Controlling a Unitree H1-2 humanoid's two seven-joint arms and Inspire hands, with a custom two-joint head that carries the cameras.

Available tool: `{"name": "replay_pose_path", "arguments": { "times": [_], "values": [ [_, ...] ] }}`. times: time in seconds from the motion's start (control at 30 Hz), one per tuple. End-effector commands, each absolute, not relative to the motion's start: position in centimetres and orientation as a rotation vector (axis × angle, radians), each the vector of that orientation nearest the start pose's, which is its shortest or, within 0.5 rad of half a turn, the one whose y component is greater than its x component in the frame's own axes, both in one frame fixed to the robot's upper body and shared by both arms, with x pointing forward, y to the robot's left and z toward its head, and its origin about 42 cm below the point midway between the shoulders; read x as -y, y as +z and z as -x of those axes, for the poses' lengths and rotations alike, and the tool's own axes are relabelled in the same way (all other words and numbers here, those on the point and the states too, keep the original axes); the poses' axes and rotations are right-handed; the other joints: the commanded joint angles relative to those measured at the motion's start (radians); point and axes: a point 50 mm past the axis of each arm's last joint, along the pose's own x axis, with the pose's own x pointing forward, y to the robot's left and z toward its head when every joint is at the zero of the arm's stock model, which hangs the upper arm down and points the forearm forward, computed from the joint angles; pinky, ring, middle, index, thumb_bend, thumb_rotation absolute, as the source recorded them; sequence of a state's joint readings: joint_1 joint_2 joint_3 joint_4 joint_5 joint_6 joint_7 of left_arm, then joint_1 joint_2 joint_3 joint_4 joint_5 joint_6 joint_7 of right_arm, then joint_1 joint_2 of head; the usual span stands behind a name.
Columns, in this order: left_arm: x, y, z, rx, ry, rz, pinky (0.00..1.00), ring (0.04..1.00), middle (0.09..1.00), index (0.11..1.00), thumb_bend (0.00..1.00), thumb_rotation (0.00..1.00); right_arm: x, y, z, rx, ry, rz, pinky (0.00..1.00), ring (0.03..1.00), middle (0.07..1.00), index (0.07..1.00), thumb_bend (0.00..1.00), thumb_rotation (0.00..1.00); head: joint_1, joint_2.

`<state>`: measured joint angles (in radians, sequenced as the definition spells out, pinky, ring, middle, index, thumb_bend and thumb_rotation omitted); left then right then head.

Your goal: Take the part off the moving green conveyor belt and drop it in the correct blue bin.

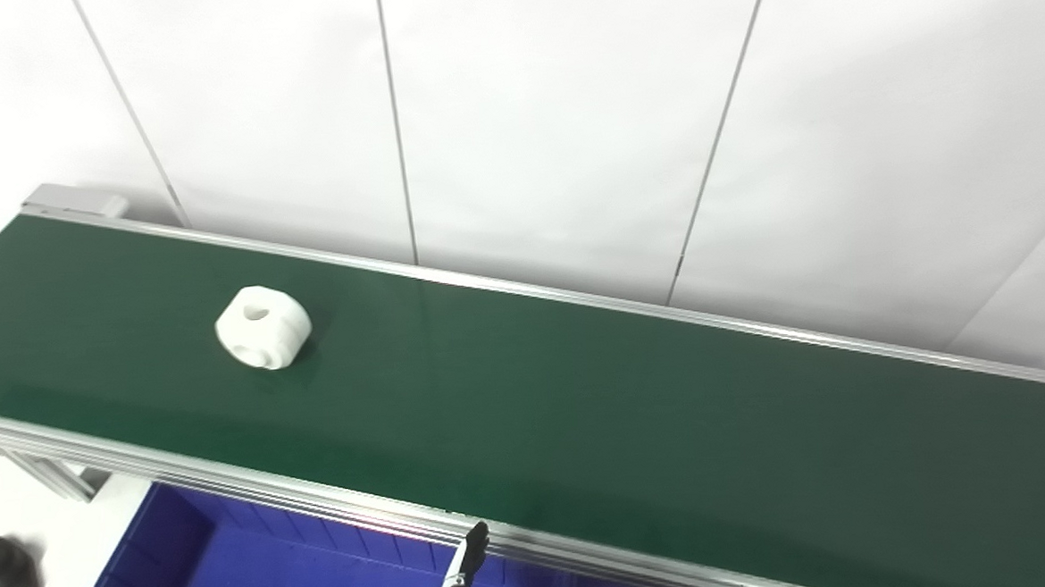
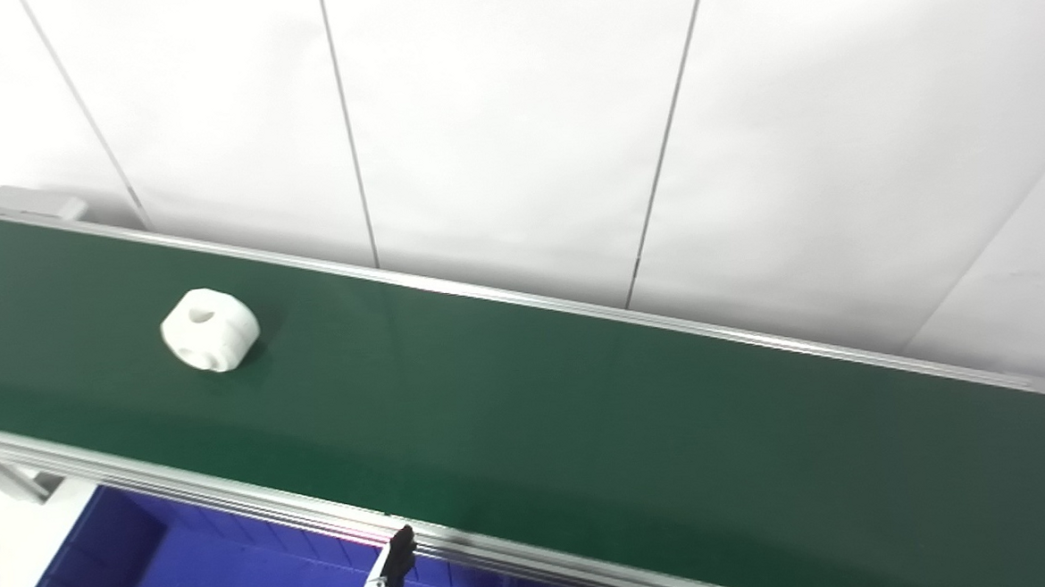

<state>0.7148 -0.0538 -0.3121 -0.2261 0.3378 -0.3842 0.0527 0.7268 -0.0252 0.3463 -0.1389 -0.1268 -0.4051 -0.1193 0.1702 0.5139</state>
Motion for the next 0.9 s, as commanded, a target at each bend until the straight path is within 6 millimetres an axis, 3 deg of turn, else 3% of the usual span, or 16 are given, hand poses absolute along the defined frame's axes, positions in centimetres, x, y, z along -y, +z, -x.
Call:
{"name": "replay_pose_path", "arguments": {
  "times": [0.0, 0.27, 0.4, 0.43, 0.47, 0.5, 0.53, 0.57, 0.63, 0.67, 0.7, 0.77, 0.87],
  "values": [
    [-13.3, 8.3, -4.9, 0.024, -0.117, -0.127, 1.00, 0.974, 1.000, 1.000, 0.44, 1.00, 15.3, 6.3, -2.7, -0.069, 0.060, -0.033, 1.00, 1.000, 1.000, 1.000, 0.86, 1.00, 0.006, 0.000],
    [-12.8, 8.5, -4.9, 0.033, -0.117, -0.118, 1.00, 0.971, 1.000, 1.000, 0.45, 1.00, 15.8, 6.3, -2.7, -0.070, 0.059, -0.040, 1.00, 1.000, 1.000, 1.000, 0.81, 1.00, 0.061, -0.004],
    [-12.6, 10.2, -5.1, 0.089, -0.136, -0.100, 1.00, 0.966, 0.998, 1.000, 0.40, 1.00, 16.3, 6.3, -2.7, -0.069, 0.069, -0.047, 1.00, 1.000, 1.000, 1.000, 0.79, 1.00, 0.089, 0.001],
    [-12.6, 11.1, -5.5, 0.119, -0.144, -0.086, 1.00, 0.949, 0.985, 1.000, 0.48, 0.95, 16.5, 6.3, -2.7, -0.069, 0.069, -0.045, 1.00, 1.000, 1.000, 1.000, 0.79, 1.00, 0.099, 0.000],
    [-12.6, 11.8, -5.8, 0.139, -0.150, -0.076, 0.93, 0.906, 0.940, 1.000, 0.56, 0.82, 16.6, 6.2, -2.8, -0.069, 0.069, -0.043, 1.00, 1.000, 1.000, 1.000, 0.79, 1.00, 0.099, 0.000],
    [-12.7, 12.5, -6.3, 0.166, -0.152, -0.072, 0.91, 0.895, 0.929, 1.000, 0.58, 0.78, 16.7, 6.2, -2.8, -0.069, 0.068, -0.041, 1.00, 1.000, 1.000, 1.000, 0.79, 1.00, 0.106, -0.006],
    [-12.9, 13.3, -7.1, 0.206, -0.151, -0.067, 0.85, 0.852, 0.877, 0.991, 0.62, 0.70, 16.8, 6.1, -2.9, -0.070, 0.067, -0.040, 1.00, 1.000, 1.000, 1.000, 0.80, 1.00, 0.109, -0.007],
    [-13.4, 14.2, -8.4, 0.258, -0.149, -0.088, 0.65, 0.736, 0.765, 0.896, 0.75, 0.48, 16.9, 6.0, -2.9, -0.071, 0.068, -0.036, 1.00, 1.000, 1.000, 1.000, 0.81, 1.00, 0.119, -0.015],
    [-14.4, 15.7, -10.8, 0.346, -0.154, -0.131, 0.56, 0.680, 0.717, 0.823, 0.79, 0.36, 17.0, 5.9, -3.0, -0.070, 0.068, -0.028, 1.00, 1.000, 1.000, 1.000, 0.81, 1.00, 0.128, -0.019],
    [-14.7, 15.9, -11.3, 0.361, -0.156, -0.142, 0.52, 0.661, 0.701, 0.798, 0.81, 0.32, 17.1, 5.9, -3.1, -0.070, 0.068, -0.026, 1.00, 1.000, 1.000, 1.000, 0.81, 1.00, 0.128, -0.019],
    [-16.0, 16.6, -13.3, 0.412, -0.179, -0.228, 0.51, 0.651, 0.693, 0.785, 0.82, 0.30, 17.1, 5.9, -3.2, -0.069, 0.069, -0.030, 1.00, 1.000, 1.000, 1.000, 0.81, 1.00, 0.134, -0.022],
    [-18.8, 18.3, -17.4, 0.489, -0.223, -0.443, 0.48, 0.647, 0.680, 0.693, 0.94, 0.31, 17.1, 5.8, -3.3, -0.069, 0.074, -0.047, 1.00, 1.000, 1.000, 1.000, 0.83, 1.00, 0.138, -0.025],
    [-21.8, 20.9, -22.0, 0.542, -0.276, -0.724, 0.54, 0.674, 0.698, 0.653, 1.00, 0.31, 17.2, 5.8, -3.4, -0.070, 0.078, -0.063, 1.00, 1.000, 1.000, 1.000, 0.85, 0.98, 0.137, -0.026]
  ]
}}
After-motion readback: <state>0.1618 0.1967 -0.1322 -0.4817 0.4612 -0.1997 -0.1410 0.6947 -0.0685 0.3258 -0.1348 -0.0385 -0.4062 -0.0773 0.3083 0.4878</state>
